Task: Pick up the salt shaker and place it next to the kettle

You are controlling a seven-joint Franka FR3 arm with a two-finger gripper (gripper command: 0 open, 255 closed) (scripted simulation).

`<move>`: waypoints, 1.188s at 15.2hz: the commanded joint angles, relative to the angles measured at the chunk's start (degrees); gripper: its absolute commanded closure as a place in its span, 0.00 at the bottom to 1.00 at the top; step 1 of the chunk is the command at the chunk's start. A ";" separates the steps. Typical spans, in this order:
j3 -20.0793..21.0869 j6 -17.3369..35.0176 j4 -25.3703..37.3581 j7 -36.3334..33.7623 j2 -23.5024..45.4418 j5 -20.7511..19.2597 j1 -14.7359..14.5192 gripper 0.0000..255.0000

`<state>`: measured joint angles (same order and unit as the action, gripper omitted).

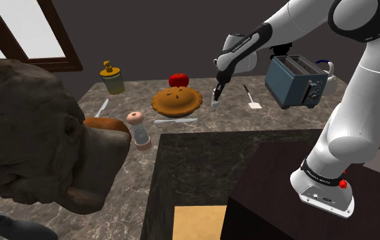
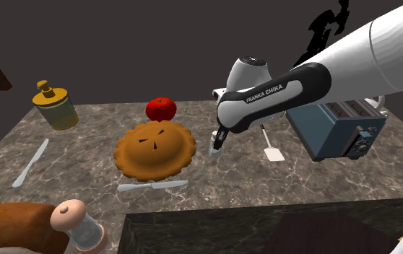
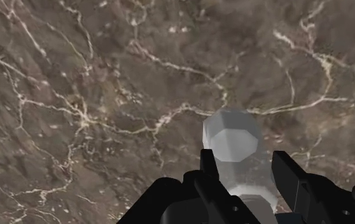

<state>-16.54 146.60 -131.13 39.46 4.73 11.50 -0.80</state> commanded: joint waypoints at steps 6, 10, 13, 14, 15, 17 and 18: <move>-0.04 0.02 -0.02 0.01 0.04 -0.01 0.03 1.00; -0.19 -1.40 0.41 -0.74 -1.04 -0.91 -0.03 1.00; -0.34 -3.56 1.16 -1.75 -2.59 -2.14 -0.08 1.00; -0.37 -4.29 1.43 -2.07 -3.09 -2.51 -0.09 1.00; -0.40 -5.02 1.72 -2.37 -3.57 -2.87 -0.09 1.00; -0.43 -6.49 2.34 -2.94 -4.49 -3.54 -0.09 1.00; -0.43 -7.22 2.67 -3.20 -4.94 -3.86 -0.08 1.00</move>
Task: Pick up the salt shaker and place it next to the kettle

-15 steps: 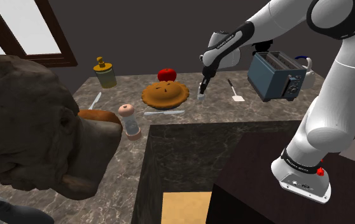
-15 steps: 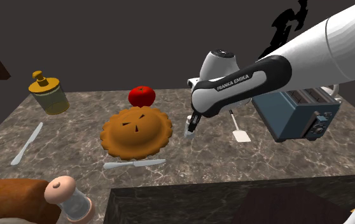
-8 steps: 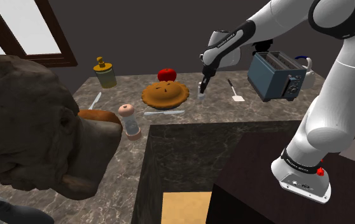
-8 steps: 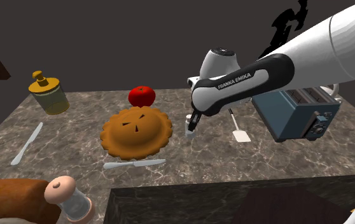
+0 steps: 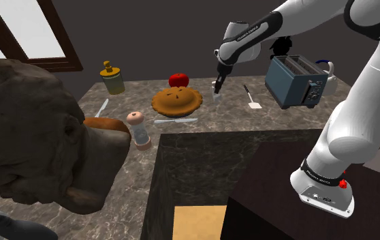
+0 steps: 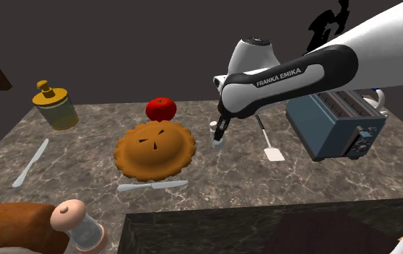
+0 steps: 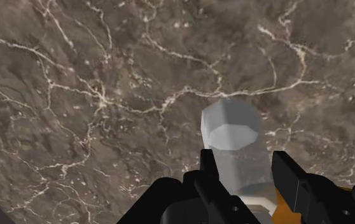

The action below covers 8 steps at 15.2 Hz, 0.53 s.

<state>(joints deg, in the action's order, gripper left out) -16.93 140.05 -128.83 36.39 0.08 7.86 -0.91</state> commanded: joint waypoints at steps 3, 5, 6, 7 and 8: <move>-0.04 -2.90 1.44 -0.87 -1.55 -1.07 0.06 1.00; -0.02 -4.39 2.21 -1.32 -2.32 -1.58 0.08 1.00; 0.00 -5.13 2.62 -1.53 -2.69 -1.81 0.08 1.00; 0.01 -5.88 3.04 -1.73 -3.05 -2.03 0.09 1.00; 0.03 -6.63 3.47 -1.93 -3.39 -2.24 0.10 1.00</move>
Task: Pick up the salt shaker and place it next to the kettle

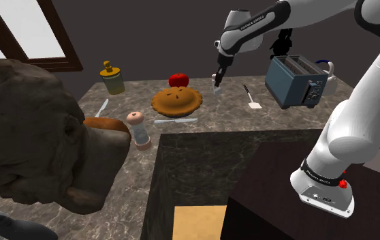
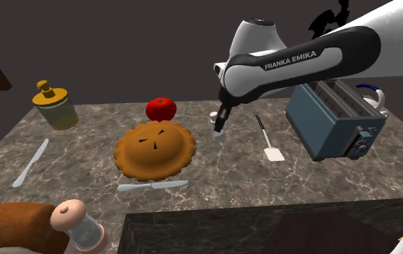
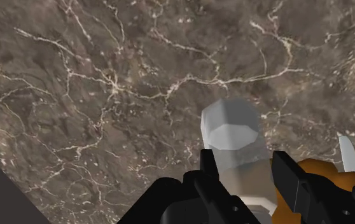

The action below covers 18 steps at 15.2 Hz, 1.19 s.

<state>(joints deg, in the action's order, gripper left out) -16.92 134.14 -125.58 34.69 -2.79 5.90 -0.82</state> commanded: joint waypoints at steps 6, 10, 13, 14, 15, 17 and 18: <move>0.15 -5.24 3.06 -1.25 -2.31 -1.33 0.06 1.00; 0.25 -8.25 5.20 -1.79 -3.25 -1.85 0.08 1.00; 0.33 -10.52 6.93 -2.15 -3.82 -2.16 0.09 1.00; 0.35 -11.28 7.54 -2.26 -3.99 -2.25 0.09 1.00; 0.37 -12.03 8.15 -2.36 -4.14 -2.34 0.09 1.00; 0.42 -13.55 9.42 -2.56 -4.41 -2.48 0.09 1.00; 0.44 -14.31 10.07 -2.65 -4.52 -2.55 0.09 1.00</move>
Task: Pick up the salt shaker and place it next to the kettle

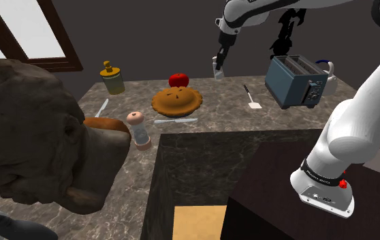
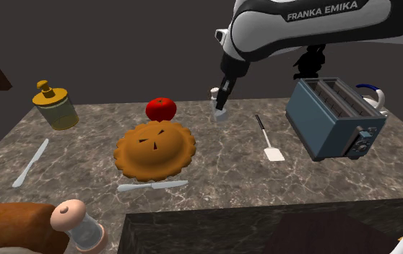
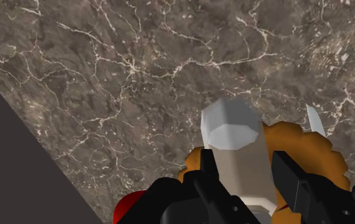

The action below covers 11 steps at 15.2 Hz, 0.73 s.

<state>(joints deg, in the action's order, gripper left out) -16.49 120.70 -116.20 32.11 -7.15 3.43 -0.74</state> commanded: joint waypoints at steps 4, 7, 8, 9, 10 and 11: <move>0.08 -3.90 3.43 -0.39 -0.48 -0.29 0.00 1.00; 0.11 -6.19 5.62 -0.59 -0.60 -0.39 -0.01 1.00; 0.13 -6.96 6.38 -0.66 -0.61 -0.41 -0.02 1.00; 0.13 -7.73 7.15 -0.71 -0.60 -0.43 -0.02 1.00; 0.14 -8.49 7.94 -0.77 -0.59 -0.44 -0.03 1.00; 0.14 -9.27 8.74 -0.82 -0.56 -0.45 -0.03 1.00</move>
<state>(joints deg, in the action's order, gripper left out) -16.28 112.20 -108.28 31.22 -7.79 2.96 -0.82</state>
